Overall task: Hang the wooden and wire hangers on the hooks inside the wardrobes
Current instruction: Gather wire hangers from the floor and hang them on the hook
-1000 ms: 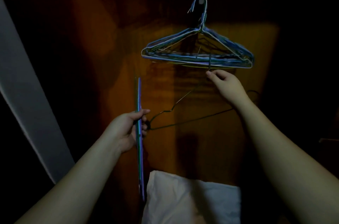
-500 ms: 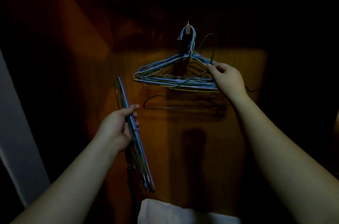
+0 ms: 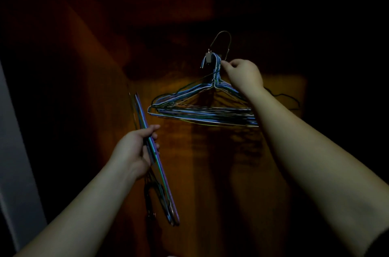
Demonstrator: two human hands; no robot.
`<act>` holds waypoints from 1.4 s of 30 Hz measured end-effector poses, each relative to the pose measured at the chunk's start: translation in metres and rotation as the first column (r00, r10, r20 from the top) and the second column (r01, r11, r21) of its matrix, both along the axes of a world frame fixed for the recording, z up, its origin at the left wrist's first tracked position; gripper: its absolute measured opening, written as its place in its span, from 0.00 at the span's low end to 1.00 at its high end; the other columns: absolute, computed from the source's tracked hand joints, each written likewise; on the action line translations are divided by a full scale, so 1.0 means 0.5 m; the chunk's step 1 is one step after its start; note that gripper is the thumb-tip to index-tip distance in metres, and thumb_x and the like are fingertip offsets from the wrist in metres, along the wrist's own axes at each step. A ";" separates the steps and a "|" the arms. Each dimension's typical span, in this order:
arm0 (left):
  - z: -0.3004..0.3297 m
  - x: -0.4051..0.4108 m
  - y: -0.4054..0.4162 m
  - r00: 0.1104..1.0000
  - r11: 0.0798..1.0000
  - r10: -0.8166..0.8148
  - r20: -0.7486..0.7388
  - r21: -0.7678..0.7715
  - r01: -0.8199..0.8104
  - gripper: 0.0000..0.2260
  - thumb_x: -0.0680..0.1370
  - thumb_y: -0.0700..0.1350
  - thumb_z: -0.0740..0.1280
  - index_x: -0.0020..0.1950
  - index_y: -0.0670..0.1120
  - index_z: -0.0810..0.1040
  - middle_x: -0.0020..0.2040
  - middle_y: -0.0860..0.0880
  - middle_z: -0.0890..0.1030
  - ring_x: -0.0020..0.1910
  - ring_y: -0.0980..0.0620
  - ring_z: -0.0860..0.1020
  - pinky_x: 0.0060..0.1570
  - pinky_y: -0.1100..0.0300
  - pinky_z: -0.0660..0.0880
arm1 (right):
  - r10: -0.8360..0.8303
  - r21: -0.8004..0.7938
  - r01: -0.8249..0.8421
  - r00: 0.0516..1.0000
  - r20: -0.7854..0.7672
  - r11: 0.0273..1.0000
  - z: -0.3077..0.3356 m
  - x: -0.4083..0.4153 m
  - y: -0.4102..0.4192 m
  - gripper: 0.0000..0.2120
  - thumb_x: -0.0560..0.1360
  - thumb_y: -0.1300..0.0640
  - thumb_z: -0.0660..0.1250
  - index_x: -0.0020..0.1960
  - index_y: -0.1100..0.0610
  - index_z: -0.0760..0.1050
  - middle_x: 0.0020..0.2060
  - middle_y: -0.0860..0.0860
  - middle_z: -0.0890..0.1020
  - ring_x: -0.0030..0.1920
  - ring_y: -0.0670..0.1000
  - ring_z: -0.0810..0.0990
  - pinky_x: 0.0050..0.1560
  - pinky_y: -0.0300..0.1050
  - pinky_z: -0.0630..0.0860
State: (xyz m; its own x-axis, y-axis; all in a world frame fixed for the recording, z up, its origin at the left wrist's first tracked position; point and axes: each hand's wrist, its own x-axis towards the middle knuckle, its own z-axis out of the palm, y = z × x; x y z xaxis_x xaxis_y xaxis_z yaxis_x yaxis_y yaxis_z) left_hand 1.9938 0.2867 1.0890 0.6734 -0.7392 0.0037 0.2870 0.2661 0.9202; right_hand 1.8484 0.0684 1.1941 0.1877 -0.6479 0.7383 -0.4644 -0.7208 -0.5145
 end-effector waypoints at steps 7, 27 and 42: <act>0.001 0.005 -0.005 0.999 0.999 0.032 -0.006 0.024 -0.032 0.09 0.81 0.42 0.60 0.49 0.43 0.79 0.30 0.52 0.70 0.27 0.54 0.67 0.32 0.62 0.65 | 0.021 0.033 -0.019 0.998 -0.062 0.999 -0.011 0.026 -0.035 0.22 0.80 0.40 0.57 0.57 0.55 0.80 0.40 0.51 0.82 0.39 0.52 0.80 0.43 0.51 0.79; -0.027 0.035 0.001 0.997 0.996 0.070 -0.016 0.053 -0.069 0.08 0.81 0.42 0.62 0.51 0.43 0.80 0.30 0.52 0.71 0.29 0.55 0.68 0.34 0.62 0.67 | -0.035 -0.019 0.033 0.996 -0.080 0.999 -0.075 0.080 -0.054 0.17 0.80 0.40 0.58 0.50 0.52 0.77 0.35 0.50 0.79 0.34 0.51 0.78 0.30 0.45 0.69; -0.037 0.051 0.012 0.998 0.997 0.051 -0.029 0.050 -0.050 0.08 0.80 0.42 0.61 0.49 0.43 0.80 0.27 0.53 0.72 0.28 0.54 0.68 0.34 0.61 0.65 | -0.152 -0.101 0.136 0.973 -0.176 0.986 -0.064 0.085 -0.062 0.23 0.79 0.38 0.57 0.58 0.56 0.78 0.54 0.53 0.77 0.56 0.55 0.74 0.54 0.52 0.71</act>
